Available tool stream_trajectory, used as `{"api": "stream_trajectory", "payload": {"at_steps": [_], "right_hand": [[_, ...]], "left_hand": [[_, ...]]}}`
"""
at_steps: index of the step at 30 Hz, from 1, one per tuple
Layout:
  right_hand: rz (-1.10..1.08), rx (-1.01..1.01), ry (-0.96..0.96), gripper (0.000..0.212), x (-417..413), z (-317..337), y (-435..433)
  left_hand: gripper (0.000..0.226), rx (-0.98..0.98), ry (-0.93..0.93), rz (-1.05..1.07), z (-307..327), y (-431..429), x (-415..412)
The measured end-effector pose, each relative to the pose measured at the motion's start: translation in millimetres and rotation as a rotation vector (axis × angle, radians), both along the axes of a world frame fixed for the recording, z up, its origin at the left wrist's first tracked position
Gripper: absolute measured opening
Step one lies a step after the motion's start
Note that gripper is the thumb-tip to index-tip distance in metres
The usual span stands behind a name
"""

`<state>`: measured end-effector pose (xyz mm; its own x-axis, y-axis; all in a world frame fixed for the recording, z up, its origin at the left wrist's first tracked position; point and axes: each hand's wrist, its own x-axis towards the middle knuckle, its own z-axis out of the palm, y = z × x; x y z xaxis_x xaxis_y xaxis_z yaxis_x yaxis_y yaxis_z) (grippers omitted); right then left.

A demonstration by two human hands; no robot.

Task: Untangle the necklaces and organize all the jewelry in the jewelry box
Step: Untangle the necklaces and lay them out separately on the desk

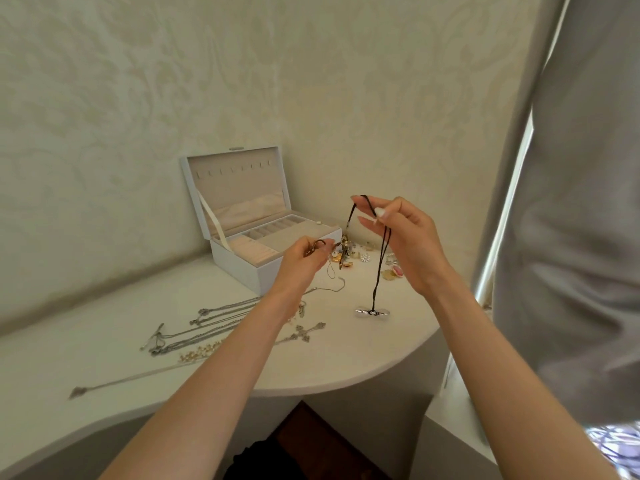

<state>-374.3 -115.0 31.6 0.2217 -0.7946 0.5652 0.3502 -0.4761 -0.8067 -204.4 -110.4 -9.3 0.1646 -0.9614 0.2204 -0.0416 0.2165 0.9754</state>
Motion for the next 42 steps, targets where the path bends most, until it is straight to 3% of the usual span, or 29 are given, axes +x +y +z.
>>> {"api": "stream_trajectory", "payload": {"at_steps": [5,9,14,24,26,28,30,34,39,42], "right_hand": [[-0.023,0.024,-0.034,0.023,1.2,3.8,0.5],[-0.057,0.037,0.103,0.02,3.4,1.9,2.8],[-0.028,0.059,0.129,0.015,5.8,1.7,5.3],[-0.097,0.005,0.077,0.016,6.0,9.9,11.6],[-0.099,0.003,0.095,0.016,7.2,10.3,12.1],[-0.102,0.003,0.117,0.017,9.0,9.2,11.3],[-0.098,0.018,0.143,0.017,10.8,6.2,10.2],[-0.134,0.092,0.18,0.014,16.9,-1.1,8.4],[-0.117,0.096,0.248,0.017,26.5,-10.1,10.1],[-0.037,0.077,0.494,0.028,23.7,-18.5,16.8]], "left_hand": [[0.008,0.067,-0.019,-0.057,1.1,6.2,0.6],[0.01,-0.007,0.104,-0.08,7.0,8.6,-2.3],[0.009,-0.116,0.247,-0.1,25.4,10.6,-5.7],[0.007,0.031,-0.165,-0.217,15.4,-3.6,-19.3],[0.005,0.082,-0.329,-0.23,8.3,-1.8,-20.9],[0.013,0.04,-0.575,-0.137,6.5,-2.5,-17.9],[0.025,-0.054,-0.674,-0.02,12.1,2.1,-13.0],[0.038,-0.119,-0.369,-0.08,30.3,22.4,-0.7],[0.026,-0.092,-0.328,-0.192,29.5,42.7,18.6],[0.033,-0.13,-0.234,-0.104,23.5,51.3,32.0]]}}
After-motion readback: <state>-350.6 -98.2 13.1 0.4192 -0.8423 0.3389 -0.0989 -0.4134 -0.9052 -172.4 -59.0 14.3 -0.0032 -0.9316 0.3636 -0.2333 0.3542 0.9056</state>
